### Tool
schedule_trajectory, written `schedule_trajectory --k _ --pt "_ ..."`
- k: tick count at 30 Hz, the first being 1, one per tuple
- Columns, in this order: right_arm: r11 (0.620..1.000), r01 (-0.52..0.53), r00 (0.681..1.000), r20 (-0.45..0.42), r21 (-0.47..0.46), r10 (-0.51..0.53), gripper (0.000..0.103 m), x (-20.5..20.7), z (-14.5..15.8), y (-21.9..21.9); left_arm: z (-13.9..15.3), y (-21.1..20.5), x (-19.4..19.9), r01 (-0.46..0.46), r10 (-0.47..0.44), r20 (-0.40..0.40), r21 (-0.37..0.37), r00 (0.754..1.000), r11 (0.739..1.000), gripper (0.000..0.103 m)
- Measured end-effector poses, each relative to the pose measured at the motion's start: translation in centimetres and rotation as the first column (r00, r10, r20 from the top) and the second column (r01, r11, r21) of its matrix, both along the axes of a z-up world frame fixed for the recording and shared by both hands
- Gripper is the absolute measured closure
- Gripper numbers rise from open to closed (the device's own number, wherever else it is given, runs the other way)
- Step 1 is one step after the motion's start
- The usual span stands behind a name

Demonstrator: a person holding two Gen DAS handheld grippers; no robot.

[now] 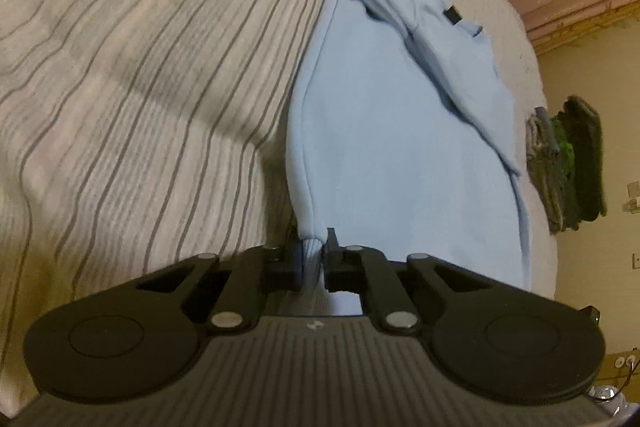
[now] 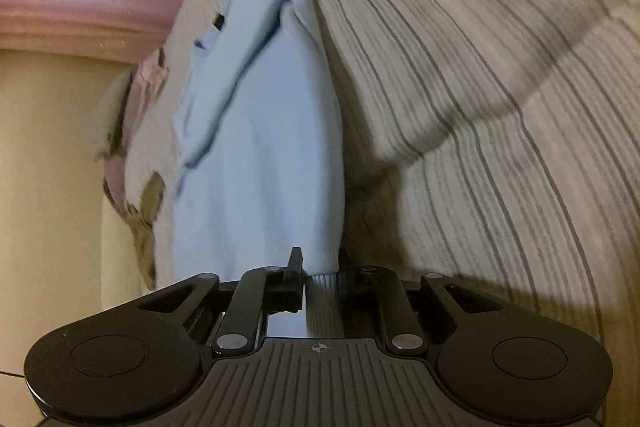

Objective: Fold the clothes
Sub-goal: 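Grasp the sweatshirt hem with both grippers, then fold the hem up onto the collar with both grippers and release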

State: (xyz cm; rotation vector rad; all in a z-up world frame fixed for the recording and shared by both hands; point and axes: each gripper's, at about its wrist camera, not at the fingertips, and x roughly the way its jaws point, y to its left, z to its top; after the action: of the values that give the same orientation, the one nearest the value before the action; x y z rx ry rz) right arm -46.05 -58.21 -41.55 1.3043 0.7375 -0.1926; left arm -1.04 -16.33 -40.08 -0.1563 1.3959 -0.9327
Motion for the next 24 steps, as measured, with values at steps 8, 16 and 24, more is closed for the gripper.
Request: schedule_trajectory --k 8,16,24 --pt "1.000 -0.028 0.999 0.028 0.003 0.028 0.092 -3.2 5.2 1.4 6.4 4.6 -2.9 0.030 -0.021 0.069 -0.141 0.997 0.990 0.099" --pt "0.992 -0.044 0.993 -0.108 0.121 0.057 0.092 -8.1 7.4 4.9 9.2 10.6 -8.7 -0.019 0.018 -0.023 -0.047 1.000 0.999 0.099" --pt "0.999 0.005 1.000 0.022 0.042 -0.006 0.092 1.7 13.4 -2.2 13.6 4.0 -1.4 -0.030 0.051 0.072 -0.264 0.996 0.964 0.099"
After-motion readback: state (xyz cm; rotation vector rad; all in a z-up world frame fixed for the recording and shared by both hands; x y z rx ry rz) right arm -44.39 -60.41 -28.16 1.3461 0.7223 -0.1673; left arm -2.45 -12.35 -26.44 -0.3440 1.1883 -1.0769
